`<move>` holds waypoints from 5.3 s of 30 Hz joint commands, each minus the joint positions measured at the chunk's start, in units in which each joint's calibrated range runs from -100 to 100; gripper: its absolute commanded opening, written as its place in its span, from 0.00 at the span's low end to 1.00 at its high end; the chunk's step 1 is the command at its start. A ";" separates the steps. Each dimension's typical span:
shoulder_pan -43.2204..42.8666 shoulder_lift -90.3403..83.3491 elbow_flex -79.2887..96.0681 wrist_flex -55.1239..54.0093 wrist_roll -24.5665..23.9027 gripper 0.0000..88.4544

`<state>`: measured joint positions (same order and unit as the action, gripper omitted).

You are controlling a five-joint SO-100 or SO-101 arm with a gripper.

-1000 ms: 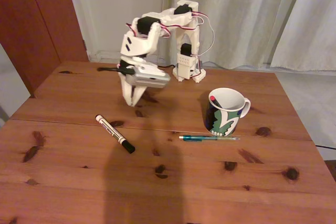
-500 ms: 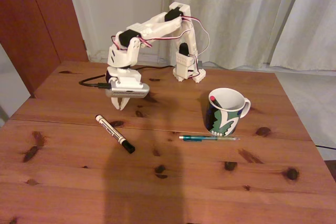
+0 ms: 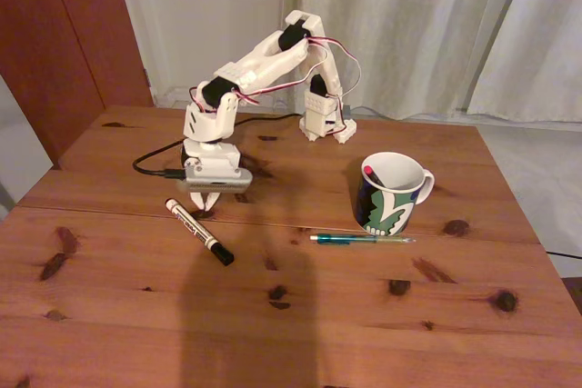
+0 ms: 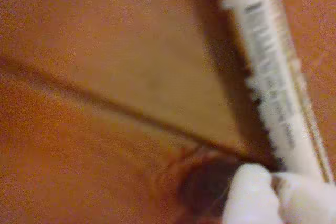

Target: Clean up the desk and place the pens and markers into the cup

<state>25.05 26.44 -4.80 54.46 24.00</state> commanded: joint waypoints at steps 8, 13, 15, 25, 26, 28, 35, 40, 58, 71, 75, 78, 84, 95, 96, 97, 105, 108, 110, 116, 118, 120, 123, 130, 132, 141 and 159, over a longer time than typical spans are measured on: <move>0.17 -0.33 -2.69 -2.29 -0.69 0.01; 1.53 -0.66 -2.24 -2.29 -1.11 0.01; 2.42 -0.66 -2.14 -2.29 -1.11 0.01; 3.70 -6.04 1.55 -2.29 -0.59 0.01; 3.70 -7.37 2.45 -2.29 -0.59 0.01; 3.70 -9.77 3.99 -2.29 -0.59 0.01; 5.63 -14.40 9.58 -2.29 -1.11 0.01; 7.64 -14.24 9.40 -4.70 -1.11 0.01; 5.55 -11.42 2.45 6.06 -11.17 0.01; 3.46 -11.34 2.72 7.61 -34.11 0.01; 3.78 -11.84 2.72 7.61 -33.91 0.01; 3.94 -11.92 2.72 7.61 -29.66 0.01; 4.03 -11.42 3.63 8.29 -23.69 0.01; 3.38 -12.08 4.71 7.52 -20.29 0.01; 3.22 -12.08 4.71 7.52 -20.50 0.01; 2.82 -12.17 4.71 7.52 -20.39 0.01; 1.61 -12.25 5.70 7.52 -16.20 0.01; 1.45 -12.17 6.42 8.29 -8.76 0.01; 1.53 -12.08 6.78 8.29 -0.80 0.01; 1.69 -11.50 6.96 8.29 10.46 0.01; 1.61 -11.50 6.33 8.21 10.52 0.01; 1.61 -11.50 6.15 7.61 10.52 0.01; 1.61 -11.50 6.06 7.52 10.52 0.01; 1.61 -6.21 0.11 2.62 10.36 0.01; 1.61 -3.15 -2.14 0.38 10.31 0.01; 1.61 4.47 -8.91 -2.46 10.20 0.01; 0.49 4.22 -9.00 -2.46 10.15 0.19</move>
<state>26.22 31.69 -10.15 53.21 34.11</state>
